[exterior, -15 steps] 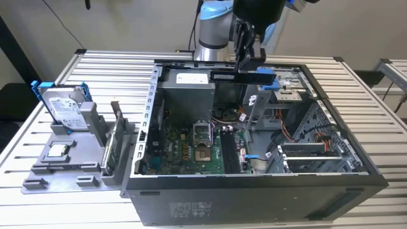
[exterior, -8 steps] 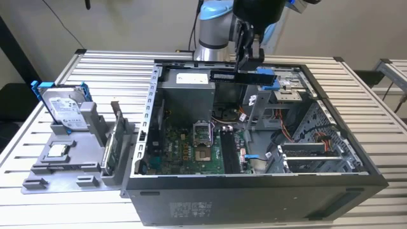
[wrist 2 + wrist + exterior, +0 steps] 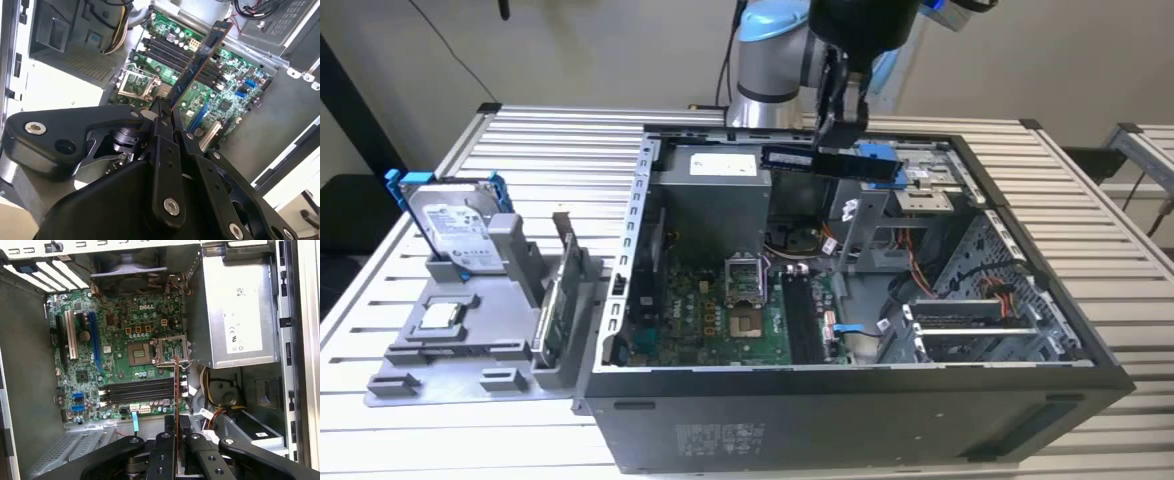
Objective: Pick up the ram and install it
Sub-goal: 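Insert the ram into the slot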
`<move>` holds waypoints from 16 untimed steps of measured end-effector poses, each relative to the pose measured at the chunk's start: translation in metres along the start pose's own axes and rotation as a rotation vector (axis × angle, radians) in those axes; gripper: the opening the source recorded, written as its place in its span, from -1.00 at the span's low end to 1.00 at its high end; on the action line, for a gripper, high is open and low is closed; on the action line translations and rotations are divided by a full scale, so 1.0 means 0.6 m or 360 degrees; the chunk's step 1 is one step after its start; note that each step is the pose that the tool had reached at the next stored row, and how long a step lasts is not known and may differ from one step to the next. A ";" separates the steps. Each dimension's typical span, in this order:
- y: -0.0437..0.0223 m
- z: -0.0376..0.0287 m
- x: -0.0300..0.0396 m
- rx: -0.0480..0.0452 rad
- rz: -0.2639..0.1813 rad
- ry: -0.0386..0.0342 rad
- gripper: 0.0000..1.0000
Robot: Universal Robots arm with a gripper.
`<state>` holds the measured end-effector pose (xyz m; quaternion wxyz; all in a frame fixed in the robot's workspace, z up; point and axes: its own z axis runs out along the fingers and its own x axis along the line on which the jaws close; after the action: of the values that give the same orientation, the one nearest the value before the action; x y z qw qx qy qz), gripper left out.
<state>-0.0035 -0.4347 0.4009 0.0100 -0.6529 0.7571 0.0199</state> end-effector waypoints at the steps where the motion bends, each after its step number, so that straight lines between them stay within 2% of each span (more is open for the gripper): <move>1: 0.000 0.000 0.000 0.0001 0.0020 0.0000 -0.72; 16: 0.000 0.001 0.000 0.0011 0.0278 -0.0005 -0.72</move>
<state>-0.0035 -0.4347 0.4003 0.0117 -0.5843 0.8112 0.0190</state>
